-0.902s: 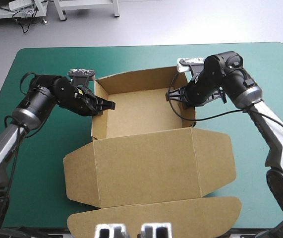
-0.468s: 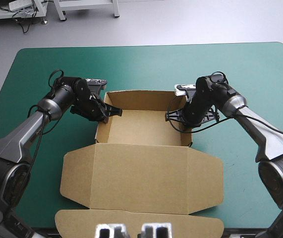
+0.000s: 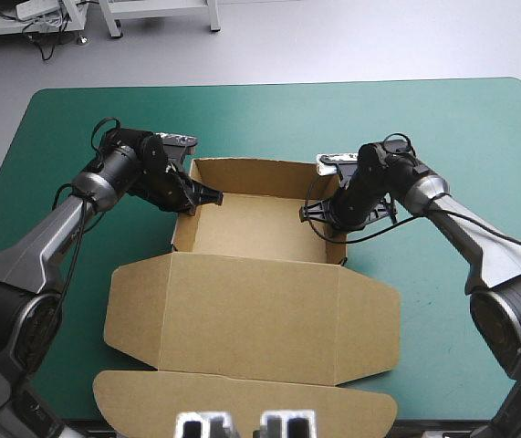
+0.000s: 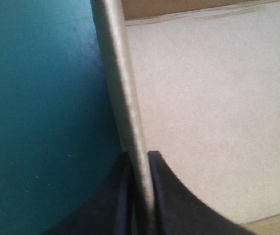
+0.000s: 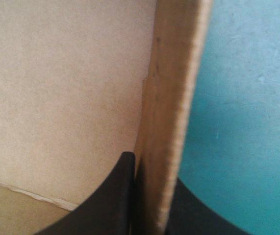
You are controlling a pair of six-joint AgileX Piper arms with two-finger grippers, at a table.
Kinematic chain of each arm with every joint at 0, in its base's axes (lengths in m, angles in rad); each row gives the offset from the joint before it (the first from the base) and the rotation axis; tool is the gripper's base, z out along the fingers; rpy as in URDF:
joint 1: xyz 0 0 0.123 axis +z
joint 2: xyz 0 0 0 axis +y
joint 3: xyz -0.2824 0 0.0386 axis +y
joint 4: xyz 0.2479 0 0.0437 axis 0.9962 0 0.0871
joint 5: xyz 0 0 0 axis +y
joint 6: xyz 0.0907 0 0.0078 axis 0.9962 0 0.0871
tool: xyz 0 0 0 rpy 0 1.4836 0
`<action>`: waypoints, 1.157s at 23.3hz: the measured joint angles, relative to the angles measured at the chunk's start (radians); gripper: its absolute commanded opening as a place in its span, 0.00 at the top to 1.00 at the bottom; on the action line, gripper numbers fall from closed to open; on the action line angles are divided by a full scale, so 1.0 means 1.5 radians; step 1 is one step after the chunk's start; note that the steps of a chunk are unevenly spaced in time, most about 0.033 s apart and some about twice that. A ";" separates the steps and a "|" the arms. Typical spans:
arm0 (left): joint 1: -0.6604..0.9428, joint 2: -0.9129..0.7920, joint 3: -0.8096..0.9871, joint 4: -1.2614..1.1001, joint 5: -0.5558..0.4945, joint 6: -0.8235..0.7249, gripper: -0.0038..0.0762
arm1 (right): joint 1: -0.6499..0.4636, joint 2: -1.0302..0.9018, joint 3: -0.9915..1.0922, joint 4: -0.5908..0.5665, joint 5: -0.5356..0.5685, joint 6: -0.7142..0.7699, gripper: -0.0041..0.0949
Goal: Fold the box
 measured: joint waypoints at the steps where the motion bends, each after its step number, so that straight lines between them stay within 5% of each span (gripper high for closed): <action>1: -0.001 0.000 -0.004 0.000 0.000 0.001 0.80 | 0.001 0.002 -0.002 -0.004 0.002 -0.005 0.70; 4: -0.001 0.000 -0.013 -0.002 -0.003 0.007 0.64 | 0.006 0.007 -0.016 -0.012 0.014 -0.014 0.57; 11: -0.008 0.001 -0.016 -0.003 -0.011 0.009 0.35 | 0.013 0.015 -0.072 -0.044 0.052 -0.004 0.55; 20: -0.012 0.001 -0.048 0.044 -0.021 0.011 0.35 | 0.013 0.015 -0.128 -0.116 0.101 0.017 0.55; 27: -0.012 0.001 -0.223 0.134 0.109 0.011 0.36 | 0.013 0.016 -0.266 -0.117 0.128 0.026 0.56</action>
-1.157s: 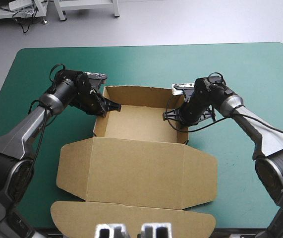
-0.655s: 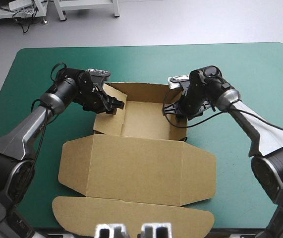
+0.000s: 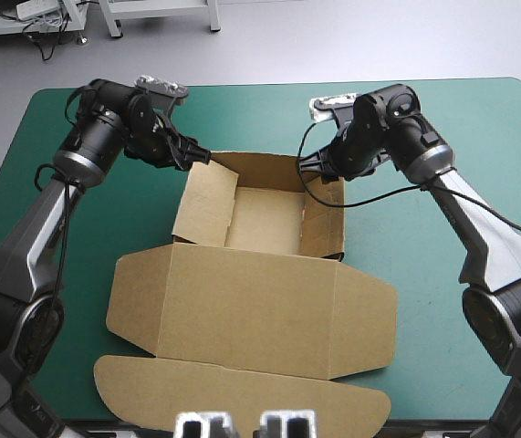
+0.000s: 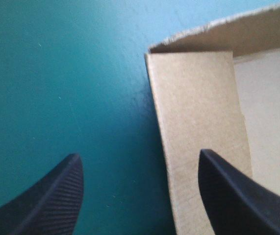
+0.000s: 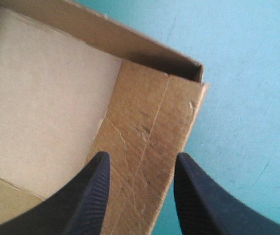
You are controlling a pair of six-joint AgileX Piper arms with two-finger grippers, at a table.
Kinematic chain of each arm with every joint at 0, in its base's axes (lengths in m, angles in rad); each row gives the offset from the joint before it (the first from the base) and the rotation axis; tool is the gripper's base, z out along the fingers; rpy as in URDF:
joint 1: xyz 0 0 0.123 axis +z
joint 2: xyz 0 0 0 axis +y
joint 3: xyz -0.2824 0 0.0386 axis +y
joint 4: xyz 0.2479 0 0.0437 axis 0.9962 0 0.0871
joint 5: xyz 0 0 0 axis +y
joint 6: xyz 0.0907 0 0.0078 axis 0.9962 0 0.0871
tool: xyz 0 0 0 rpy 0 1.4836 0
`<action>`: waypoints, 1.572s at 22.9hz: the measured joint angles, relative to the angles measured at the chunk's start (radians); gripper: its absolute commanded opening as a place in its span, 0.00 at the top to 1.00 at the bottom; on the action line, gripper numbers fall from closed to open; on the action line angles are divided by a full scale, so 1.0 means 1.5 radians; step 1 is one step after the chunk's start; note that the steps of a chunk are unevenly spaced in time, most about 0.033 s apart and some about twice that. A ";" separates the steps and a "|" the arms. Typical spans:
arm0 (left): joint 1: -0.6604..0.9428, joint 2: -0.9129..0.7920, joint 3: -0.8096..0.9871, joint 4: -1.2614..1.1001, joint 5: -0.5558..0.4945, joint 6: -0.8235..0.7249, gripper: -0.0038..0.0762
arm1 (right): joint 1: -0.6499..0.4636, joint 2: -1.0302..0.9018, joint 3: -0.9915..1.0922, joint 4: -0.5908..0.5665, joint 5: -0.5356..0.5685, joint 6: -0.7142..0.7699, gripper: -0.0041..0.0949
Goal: Fold the box
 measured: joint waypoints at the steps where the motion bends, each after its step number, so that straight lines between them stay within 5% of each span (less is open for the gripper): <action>1: 0.000 0.000 -0.022 0.001 0.005 0.000 0.39 | 0.000 0.000 -0.022 -0.001 0.006 0.000 0.56; 4: 0.000 -0.011 -0.063 -0.035 0.012 0.000 0.62 | 0.000 -0.004 -0.067 0.003 0.010 0.001 0.56; 5: 0.000 -0.018 -0.069 -0.053 0.015 0.000 0.83 | 0.000 -0.007 -0.076 0.008 0.011 0.001 0.56; 7: -0.001 -0.054 -0.075 -0.093 0.020 0.018 0.96 | 0.000 -0.020 -0.084 0.020 0.014 0.006 0.56; 15: -0.001 -0.318 0.029 -0.017 0.021 0.063 0.96 | 0.000 -0.059 0.000 0.023 0.016 0.044 0.56; 26: -0.001 -0.743 0.550 0.068 -0.031 -0.017 0.96 | 0.000 -0.039 0.169 0.033 -0.061 0.067 0.57; 31: -0.001 -0.857 0.701 0.070 -0.044 -0.059 0.96 | 0.000 -0.008 0.170 0.052 -0.079 0.060 0.98; 36: -0.001 -0.957 0.811 0.070 -0.060 -0.084 0.96 | 0.000 -0.007 0.170 0.025 -0.081 0.061 0.98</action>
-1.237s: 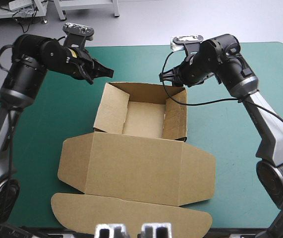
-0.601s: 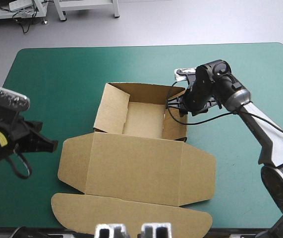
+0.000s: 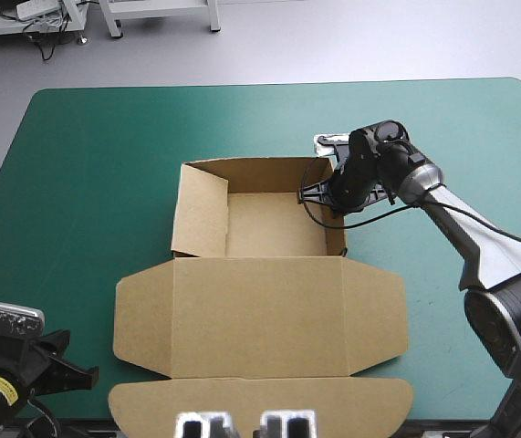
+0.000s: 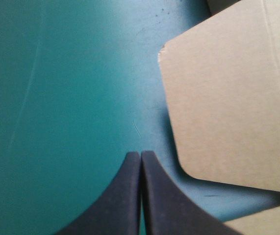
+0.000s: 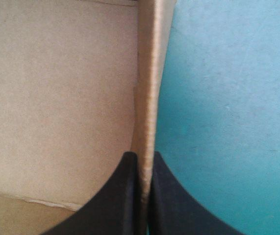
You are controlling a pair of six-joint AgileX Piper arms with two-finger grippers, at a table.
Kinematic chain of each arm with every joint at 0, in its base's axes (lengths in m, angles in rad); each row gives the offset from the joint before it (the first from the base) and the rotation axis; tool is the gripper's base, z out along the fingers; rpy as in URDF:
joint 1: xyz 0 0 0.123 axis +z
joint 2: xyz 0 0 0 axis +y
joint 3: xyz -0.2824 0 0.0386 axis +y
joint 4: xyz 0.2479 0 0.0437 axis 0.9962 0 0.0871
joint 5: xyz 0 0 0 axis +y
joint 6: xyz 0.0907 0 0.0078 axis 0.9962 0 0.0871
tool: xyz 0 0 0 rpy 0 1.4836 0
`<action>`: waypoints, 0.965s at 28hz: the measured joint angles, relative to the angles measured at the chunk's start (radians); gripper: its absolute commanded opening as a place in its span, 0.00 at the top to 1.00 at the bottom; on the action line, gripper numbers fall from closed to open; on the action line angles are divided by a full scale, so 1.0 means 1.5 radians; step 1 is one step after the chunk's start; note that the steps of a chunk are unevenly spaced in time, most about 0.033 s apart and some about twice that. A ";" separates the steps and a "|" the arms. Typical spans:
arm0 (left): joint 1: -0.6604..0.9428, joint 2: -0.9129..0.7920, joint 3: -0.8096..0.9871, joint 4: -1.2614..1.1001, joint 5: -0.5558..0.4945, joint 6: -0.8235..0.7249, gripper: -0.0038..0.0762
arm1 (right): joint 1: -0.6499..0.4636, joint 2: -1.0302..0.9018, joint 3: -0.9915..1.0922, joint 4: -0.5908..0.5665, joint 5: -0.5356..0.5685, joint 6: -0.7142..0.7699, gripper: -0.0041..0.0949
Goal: Fold the box
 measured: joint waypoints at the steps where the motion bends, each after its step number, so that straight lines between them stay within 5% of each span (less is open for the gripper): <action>1: 0.000 -0.022 0.020 0.000 0.001 -0.004 0.96 | 0.000 -0.009 -0.002 -0.035 0.020 0.000 0.98; 4: 0.000 -0.041 0.034 0.000 0.001 -0.016 0.96 | -0.017 -0.048 -0.017 -0.160 0.071 -0.005 0.98; 8: 0.000 -0.041 0.035 0.000 0.000 -0.020 0.96 | -0.093 -0.109 -0.021 -0.225 0.084 -0.033 0.98; 21: 0.000 -0.041 0.035 0.001 -0.014 -0.029 0.96 | -0.486 -0.142 -0.023 -0.163 0.059 -0.134 0.96; 27: 0.000 -0.041 0.035 0.001 -0.014 -0.037 0.96 | -0.508 -0.074 -0.023 -0.175 0.022 -0.199 0.65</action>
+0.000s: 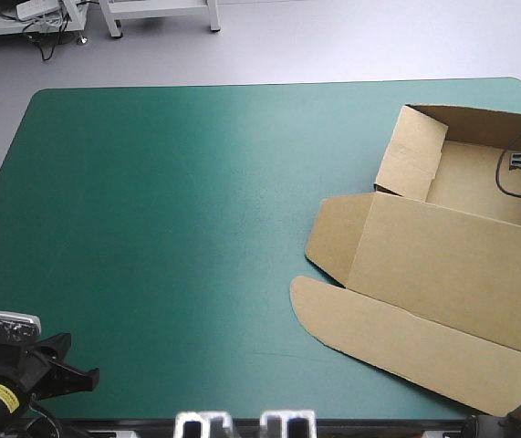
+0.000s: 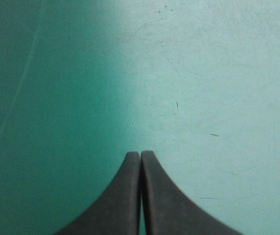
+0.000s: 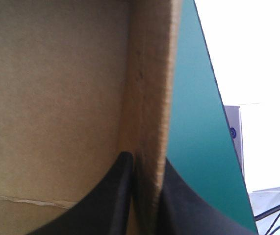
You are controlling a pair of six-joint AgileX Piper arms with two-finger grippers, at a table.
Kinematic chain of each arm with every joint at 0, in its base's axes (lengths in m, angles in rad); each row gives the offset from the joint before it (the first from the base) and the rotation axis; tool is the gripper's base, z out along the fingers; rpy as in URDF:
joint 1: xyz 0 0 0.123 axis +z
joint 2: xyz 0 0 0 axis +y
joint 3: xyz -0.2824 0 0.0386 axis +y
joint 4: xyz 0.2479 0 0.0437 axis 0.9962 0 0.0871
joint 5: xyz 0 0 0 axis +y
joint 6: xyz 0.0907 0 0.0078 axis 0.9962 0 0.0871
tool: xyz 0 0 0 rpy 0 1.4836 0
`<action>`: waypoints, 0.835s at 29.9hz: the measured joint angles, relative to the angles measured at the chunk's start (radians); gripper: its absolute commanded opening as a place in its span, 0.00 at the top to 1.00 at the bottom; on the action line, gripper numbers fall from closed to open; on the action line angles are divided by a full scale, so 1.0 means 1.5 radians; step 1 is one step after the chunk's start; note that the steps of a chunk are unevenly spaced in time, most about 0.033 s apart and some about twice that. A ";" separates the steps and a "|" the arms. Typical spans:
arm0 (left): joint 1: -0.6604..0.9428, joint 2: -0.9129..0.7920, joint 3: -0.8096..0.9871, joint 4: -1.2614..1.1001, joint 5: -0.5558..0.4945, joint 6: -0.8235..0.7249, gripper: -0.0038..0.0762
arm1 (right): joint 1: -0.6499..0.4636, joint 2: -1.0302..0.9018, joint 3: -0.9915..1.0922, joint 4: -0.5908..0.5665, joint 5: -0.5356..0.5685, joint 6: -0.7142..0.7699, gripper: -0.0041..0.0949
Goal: Fold the box
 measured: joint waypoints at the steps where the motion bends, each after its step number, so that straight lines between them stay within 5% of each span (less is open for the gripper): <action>1: 0.000 0.000 0.000 0.000 0.000 0.000 0.96 | 0.000 0.020 0.000 0.000 -0.003 -0.004 0.61; 4: 0.000 0.000 0.000 -0.001 0.017 0.000 0.96 | 0.000 0.069 0.000 0.000 0.002 -0.011 0.53; 17: 0.000 0.000 0.000 0.004 0.005 0.000 0.96 | 0.000 0.029 -0.077 0.034 0.042 -0.036 0.55; 25: 0.000 0.000 0.000 -0.016 0.003 0.033 0.96 | 0.000 -0.139 -0.045 0.161 0.071 -0.043 0.97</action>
